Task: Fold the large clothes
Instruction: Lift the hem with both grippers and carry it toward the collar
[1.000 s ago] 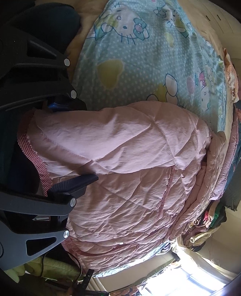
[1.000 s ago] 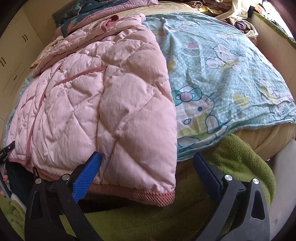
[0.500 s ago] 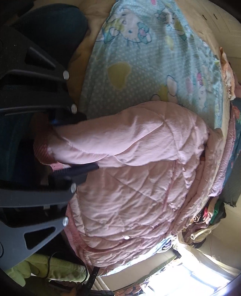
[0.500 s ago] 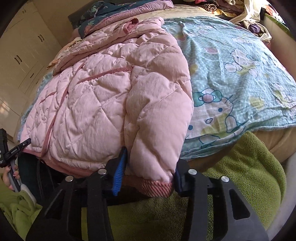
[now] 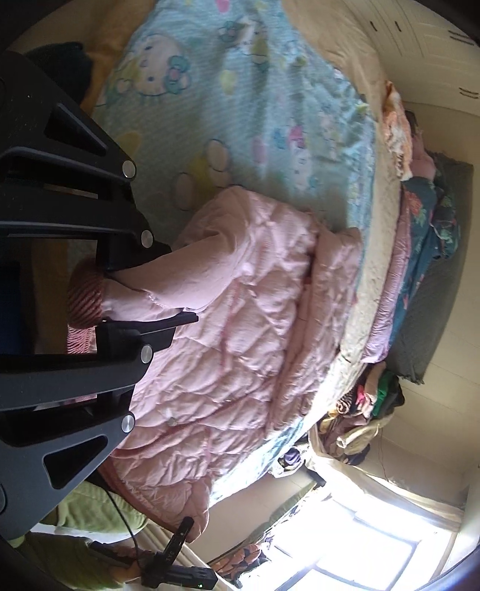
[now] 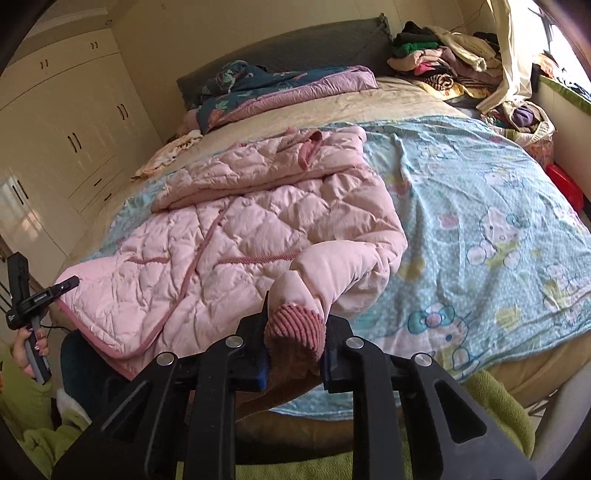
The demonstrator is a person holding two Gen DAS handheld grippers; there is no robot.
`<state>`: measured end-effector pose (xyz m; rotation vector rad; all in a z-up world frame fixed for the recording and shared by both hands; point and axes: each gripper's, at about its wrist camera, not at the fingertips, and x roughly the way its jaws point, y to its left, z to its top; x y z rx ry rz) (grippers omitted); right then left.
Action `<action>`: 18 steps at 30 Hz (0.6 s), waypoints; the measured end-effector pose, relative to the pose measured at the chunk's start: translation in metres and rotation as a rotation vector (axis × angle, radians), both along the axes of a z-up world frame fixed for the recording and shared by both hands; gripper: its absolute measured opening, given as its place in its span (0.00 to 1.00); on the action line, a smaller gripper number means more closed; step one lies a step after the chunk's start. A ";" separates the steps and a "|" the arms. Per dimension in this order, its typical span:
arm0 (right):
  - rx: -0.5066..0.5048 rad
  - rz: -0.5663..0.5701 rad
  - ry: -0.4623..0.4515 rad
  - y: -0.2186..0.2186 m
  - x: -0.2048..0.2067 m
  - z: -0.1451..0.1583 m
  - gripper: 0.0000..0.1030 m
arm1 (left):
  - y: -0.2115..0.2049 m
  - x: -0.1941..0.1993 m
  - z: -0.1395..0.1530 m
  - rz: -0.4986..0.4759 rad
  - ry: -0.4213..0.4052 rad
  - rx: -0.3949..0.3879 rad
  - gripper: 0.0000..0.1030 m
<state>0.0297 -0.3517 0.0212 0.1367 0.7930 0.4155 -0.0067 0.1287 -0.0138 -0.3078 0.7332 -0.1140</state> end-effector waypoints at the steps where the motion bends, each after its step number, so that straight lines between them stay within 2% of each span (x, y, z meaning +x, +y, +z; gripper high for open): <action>1: 0.006 -0.001 -0.014 0.000 0.003 0.004 0.18 | 0.000 0.004 0.004 0.000 -0.010 0.002 0.10; 9: 0.089 -0.049 -0.081 -0.007 0.027 0.029 0.17 | 0.007 0.036 0.033 0.035 -0.087 -0.031 0.10; 18: 0.125 -0.066 -0.144 -0.006 0.049 0.059 0.17 | 0.008 0.060 0.065 0.061 -0.158 -0.031 0.10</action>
